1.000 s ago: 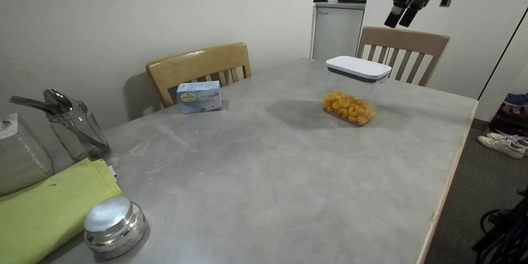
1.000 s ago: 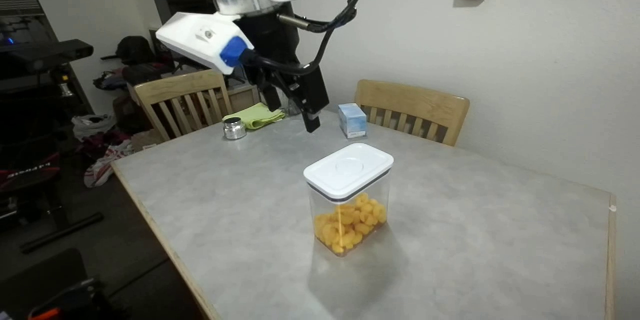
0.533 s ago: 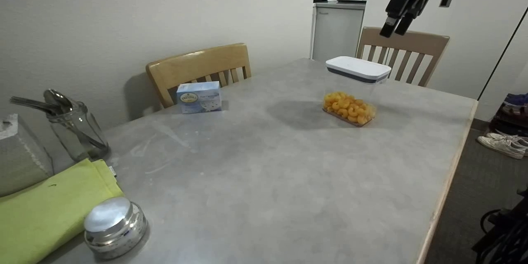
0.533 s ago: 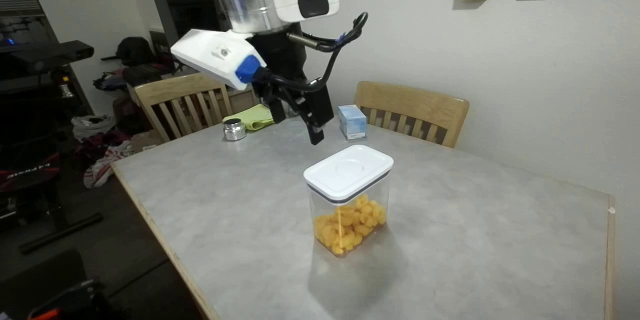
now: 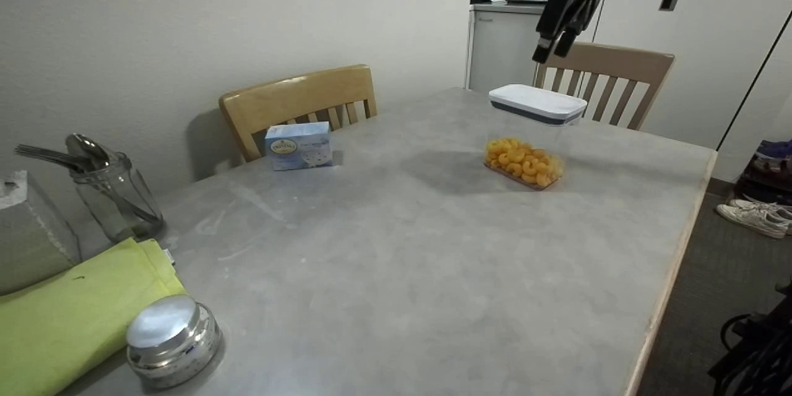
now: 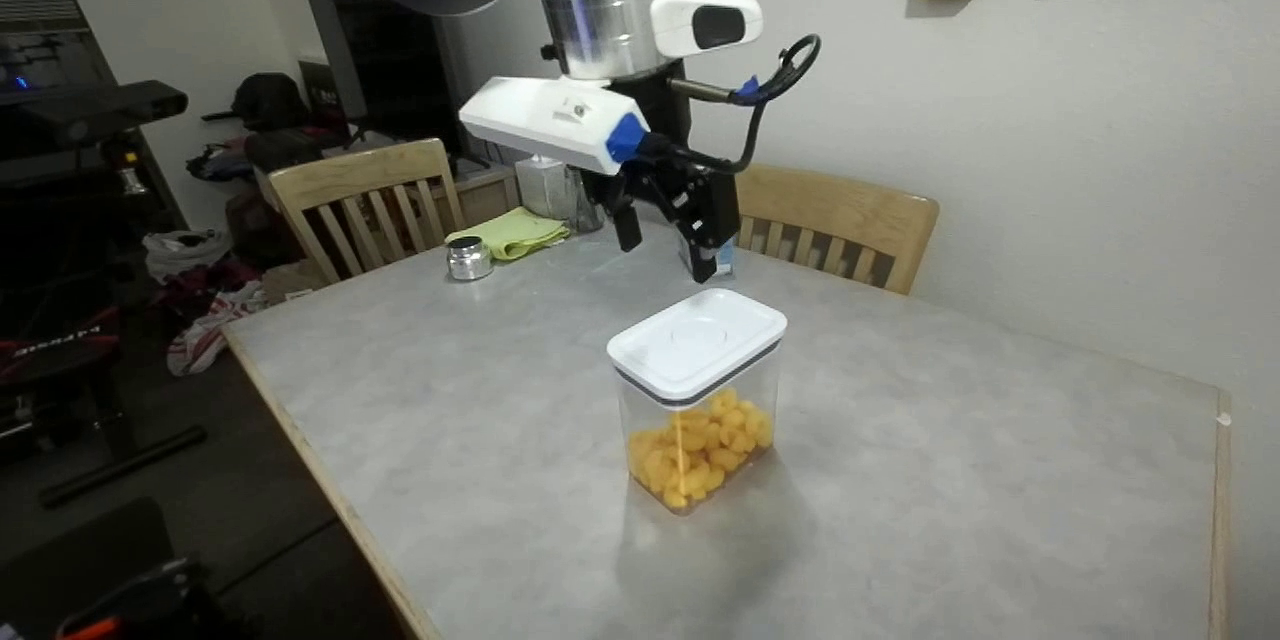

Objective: Remove the lid from the glass food container and put it on the table

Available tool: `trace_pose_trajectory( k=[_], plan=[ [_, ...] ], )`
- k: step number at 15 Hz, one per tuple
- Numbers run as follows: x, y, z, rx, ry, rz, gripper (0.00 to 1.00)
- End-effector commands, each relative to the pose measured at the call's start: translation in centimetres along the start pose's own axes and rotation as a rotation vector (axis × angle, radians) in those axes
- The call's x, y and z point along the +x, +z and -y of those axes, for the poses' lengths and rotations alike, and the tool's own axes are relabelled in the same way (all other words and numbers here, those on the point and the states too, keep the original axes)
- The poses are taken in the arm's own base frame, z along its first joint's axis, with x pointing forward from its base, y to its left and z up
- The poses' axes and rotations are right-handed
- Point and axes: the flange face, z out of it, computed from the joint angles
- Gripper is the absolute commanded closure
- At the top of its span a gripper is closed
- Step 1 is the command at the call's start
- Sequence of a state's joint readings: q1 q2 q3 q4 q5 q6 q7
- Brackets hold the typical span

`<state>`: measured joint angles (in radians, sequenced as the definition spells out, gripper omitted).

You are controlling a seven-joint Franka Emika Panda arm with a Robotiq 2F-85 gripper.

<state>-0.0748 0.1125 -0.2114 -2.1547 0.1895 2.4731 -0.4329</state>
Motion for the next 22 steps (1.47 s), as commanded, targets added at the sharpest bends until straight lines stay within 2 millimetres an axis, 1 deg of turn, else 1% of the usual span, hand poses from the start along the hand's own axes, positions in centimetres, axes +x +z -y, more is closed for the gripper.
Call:
trace_pose_trajectory(
  k=[1, 4, 6, 7, 8, 9, 11, 13, 16, 22],
  plan=[
    [2.3, 2.0, -1.8, -0.004, 0.007, 0.009, 0.4],
    [2.8, 3.0, -2.9, -0.005, 0.028, 0.016, 0.61],
    [2.8, 3.2, -3.5, -0.009, 0.037, 0.019, 0.75],
    [2.7, 3.1, -3.6, -0.013, 0.051, 0.024, 0.84],
    [2.4, 3.0, -3.6, -0.01, 0.062, 0.026, 0.89],
    [2.2, 2.8, -3.6, -0.003, 0.072, 0.03, 0.98],
    [1.7, 2.8, -3.2, 0.007, 0.091, 0.042, 1.0],
    [1.2, 3.2, -2.7, 0.015, 0.095, 0.057, 1.0],
    [0.4, 4.1, -2.2, 0.023, 0.102, 0.073, 1.0],
    [-0.8, 6.3, -2.5, 0.011, 0.087, 0.102, 1.0]
  ],
)
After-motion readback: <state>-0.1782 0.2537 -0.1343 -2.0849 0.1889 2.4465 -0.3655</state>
